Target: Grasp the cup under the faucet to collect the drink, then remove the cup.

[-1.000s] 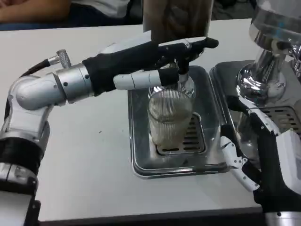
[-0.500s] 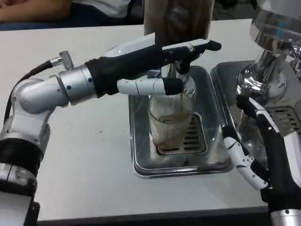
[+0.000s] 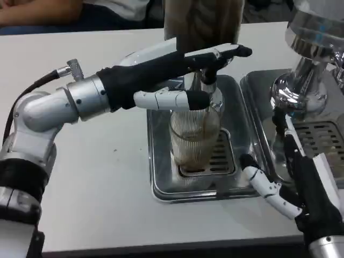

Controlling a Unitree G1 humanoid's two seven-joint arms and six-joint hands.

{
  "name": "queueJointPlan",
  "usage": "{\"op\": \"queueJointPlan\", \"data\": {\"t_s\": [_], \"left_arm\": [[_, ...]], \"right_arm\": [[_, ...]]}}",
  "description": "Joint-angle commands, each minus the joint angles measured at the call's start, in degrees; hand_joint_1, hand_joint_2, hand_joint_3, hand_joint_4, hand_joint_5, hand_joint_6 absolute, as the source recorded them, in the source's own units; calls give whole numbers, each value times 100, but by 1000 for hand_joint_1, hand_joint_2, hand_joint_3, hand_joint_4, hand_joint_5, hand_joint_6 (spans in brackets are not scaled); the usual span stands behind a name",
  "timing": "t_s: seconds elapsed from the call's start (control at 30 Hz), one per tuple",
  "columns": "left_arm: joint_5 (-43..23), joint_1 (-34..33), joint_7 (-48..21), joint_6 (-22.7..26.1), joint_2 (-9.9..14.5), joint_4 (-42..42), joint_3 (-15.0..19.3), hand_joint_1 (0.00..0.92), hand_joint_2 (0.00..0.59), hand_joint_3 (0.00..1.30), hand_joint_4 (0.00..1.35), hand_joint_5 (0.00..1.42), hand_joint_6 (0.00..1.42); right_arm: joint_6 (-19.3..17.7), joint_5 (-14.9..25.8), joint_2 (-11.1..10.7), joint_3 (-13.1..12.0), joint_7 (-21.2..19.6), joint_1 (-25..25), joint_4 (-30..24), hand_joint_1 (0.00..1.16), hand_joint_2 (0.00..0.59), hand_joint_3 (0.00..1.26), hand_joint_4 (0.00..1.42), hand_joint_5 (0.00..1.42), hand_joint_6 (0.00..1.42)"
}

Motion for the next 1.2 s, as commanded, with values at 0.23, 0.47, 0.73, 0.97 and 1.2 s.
{"op": "queueJointPlan", "data": {"t_s": [0.23,0.47,0.73,0.97,1.2], "left_arm": [[351,158,-22,-25,138,120,-202,0,17,86,0,2,0],[353,196,12,-39,179,86,-217,0,17,86,0,0,0],[319,242,7,-53,232,3,-227,0,17,86,0,0,0],[280,309,-5,-29,269,-119,-230,0,17,86,0,0,0],[262,344,-1,-20,286,-172,-228,0,20,86,0,0,0]], "right_arm": [[365,5,-43,-102,398,-105,-194,525,253,0,0,0,0],[362,18,5,-62,525,-247,-38,529,250,0,0,0,0],[326,47,86,24,628,-384,112,537,246,0,0,0,0],[295,118,134,71,676,-478,272,538,247,0,0,0,0],[269,222,137,101,800,-514,333,533,251,0,0,0,0]]}}
